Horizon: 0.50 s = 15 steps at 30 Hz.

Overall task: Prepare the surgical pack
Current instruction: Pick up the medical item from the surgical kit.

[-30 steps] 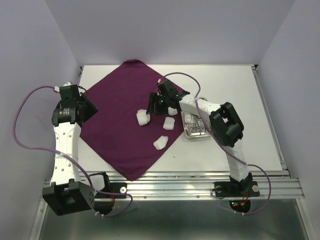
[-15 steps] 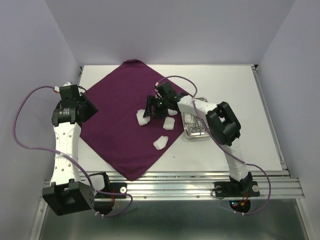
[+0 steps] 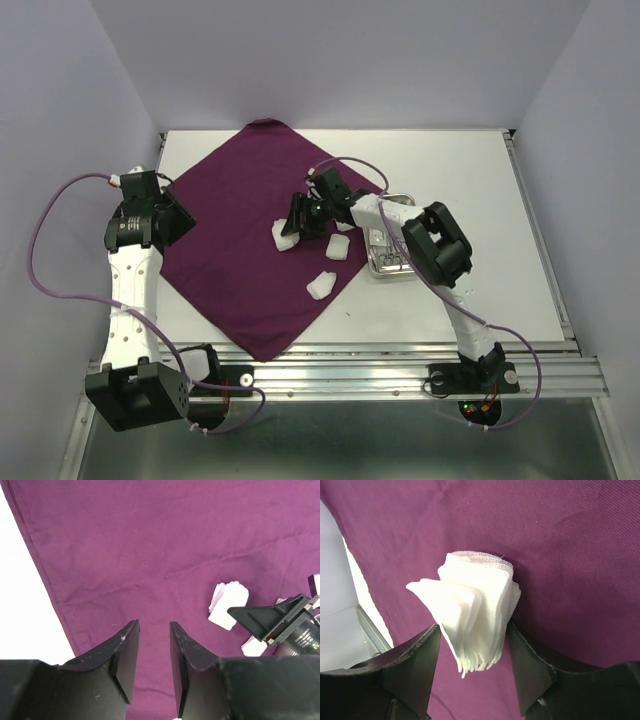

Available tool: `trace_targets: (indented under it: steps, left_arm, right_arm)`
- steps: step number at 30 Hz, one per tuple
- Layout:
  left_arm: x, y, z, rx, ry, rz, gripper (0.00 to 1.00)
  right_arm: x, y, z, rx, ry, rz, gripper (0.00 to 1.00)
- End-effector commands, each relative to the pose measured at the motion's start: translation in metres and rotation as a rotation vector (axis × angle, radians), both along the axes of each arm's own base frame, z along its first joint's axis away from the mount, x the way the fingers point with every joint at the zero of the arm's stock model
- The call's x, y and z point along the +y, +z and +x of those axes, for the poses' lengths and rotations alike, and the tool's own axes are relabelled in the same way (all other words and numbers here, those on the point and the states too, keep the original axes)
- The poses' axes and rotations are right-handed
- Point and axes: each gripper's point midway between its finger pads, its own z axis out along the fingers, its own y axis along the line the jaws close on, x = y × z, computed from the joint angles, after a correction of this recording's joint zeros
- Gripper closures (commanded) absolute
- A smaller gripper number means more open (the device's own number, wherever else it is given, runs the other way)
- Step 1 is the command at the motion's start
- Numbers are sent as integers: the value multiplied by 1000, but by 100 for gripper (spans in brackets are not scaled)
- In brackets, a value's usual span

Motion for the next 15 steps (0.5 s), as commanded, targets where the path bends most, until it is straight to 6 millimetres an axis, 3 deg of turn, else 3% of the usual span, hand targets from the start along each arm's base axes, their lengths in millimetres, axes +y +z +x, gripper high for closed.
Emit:
trace_targets:
  steps: [1, 11, 15]
  left_arm:
    - [2, 5, 1, -30, -11, 17, 58]
    - [2, 8, 0, -34, -9, 20, 58]
    - [1, 8, 1, -35, -13, 18, 58]
  right_arm:
    - [7, -18, 0, 25, -6, 9, 39]
    - [10, -18, -2, 33, -23, 17, 47]
    - [10, -3, -1, 9, -28, 30, 60]
